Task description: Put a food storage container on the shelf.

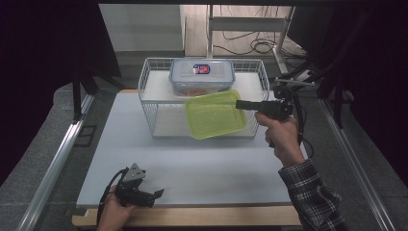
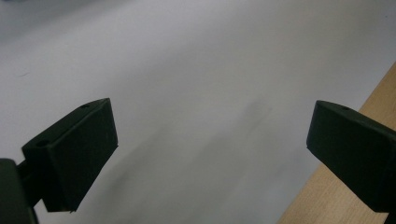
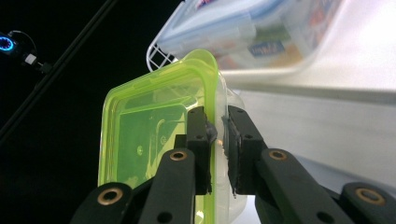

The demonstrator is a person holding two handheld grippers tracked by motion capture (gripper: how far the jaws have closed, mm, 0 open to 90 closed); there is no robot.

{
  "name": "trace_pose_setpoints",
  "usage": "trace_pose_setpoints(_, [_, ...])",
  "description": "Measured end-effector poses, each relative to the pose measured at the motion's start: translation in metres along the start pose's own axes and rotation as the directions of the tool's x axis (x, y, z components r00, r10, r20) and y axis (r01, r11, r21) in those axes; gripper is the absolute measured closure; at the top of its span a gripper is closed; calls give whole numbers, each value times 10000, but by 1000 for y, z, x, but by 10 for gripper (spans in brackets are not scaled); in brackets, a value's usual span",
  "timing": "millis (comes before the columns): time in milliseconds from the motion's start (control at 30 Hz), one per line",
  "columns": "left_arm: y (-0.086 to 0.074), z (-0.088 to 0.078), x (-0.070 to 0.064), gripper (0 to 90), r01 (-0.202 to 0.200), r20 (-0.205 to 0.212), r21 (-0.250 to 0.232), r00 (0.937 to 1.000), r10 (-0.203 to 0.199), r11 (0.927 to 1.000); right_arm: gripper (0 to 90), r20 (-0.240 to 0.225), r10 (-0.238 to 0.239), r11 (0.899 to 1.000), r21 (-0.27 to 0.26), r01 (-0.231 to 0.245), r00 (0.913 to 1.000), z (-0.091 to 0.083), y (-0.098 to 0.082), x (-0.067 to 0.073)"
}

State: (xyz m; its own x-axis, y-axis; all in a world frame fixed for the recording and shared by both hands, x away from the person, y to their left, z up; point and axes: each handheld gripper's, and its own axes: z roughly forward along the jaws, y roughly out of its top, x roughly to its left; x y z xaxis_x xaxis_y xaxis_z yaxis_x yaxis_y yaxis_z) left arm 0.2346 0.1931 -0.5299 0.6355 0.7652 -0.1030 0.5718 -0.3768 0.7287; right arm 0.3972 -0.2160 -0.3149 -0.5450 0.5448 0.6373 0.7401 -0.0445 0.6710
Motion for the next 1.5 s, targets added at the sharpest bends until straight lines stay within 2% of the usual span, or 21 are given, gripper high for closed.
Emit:
trace_pose_setpoints(433, [0,0,1,20,61,73,-1,10000,-61,10000,802,371,-146,9978,-645,170,9992,5,39,17])
trace_pose_setpoints(867, [-1,-1,1,20,113,148,-47,9998,-112,9999,802,947,121,9879,-1550,28,9954,26,76,28])
trace_pose_setpoints(1000, [-1,-2,1,20,105,164,-64,9998,-104,9999,801,1180,106,9832,-1820,112,9930,34,86,32])
trace_pose_setpoints(1300, [-1,-2,1,20,31,233,-68,9997,-30,10000,801,2013,156,9780,-2069,270,9794,54,99,35])
trace_pose_setpoints(1500, [-1,-2,1,20,29,255,-84,9997,-27,10000,796,2146,203,9774,-2099,258,9765,61,101,30])
